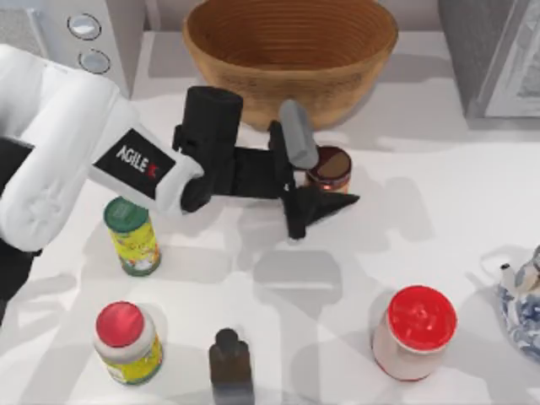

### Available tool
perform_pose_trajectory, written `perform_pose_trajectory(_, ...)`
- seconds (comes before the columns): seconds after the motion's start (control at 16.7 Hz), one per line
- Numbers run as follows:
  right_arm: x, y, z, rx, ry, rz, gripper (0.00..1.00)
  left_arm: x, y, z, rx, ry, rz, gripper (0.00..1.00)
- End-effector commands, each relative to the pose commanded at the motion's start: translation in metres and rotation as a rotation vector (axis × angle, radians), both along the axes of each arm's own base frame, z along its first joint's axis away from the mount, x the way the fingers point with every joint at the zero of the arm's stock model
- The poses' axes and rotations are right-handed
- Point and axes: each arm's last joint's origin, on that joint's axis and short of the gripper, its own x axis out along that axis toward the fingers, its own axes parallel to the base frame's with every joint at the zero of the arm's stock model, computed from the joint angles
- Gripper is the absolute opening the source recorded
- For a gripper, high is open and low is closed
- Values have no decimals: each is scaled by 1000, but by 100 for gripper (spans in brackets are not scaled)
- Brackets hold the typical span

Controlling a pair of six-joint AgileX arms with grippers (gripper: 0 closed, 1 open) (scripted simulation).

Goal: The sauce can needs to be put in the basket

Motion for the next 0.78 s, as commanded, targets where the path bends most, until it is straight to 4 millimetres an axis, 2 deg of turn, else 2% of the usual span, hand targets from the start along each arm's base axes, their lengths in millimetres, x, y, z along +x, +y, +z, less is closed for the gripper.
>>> perform_pose_trajectory(0.42,0,0,0,0,0,0,100,-2,-1,4,-1,-1,-7,0)
perform_pose_trajectory(0.6,0,0,0,0,0,0,100,-13,7,25,-1,-5,-21,0)
perform_pose_trajectory(0.78,0,0,0,0,0,0,100,-27,31,52,0,-10,-11,0)
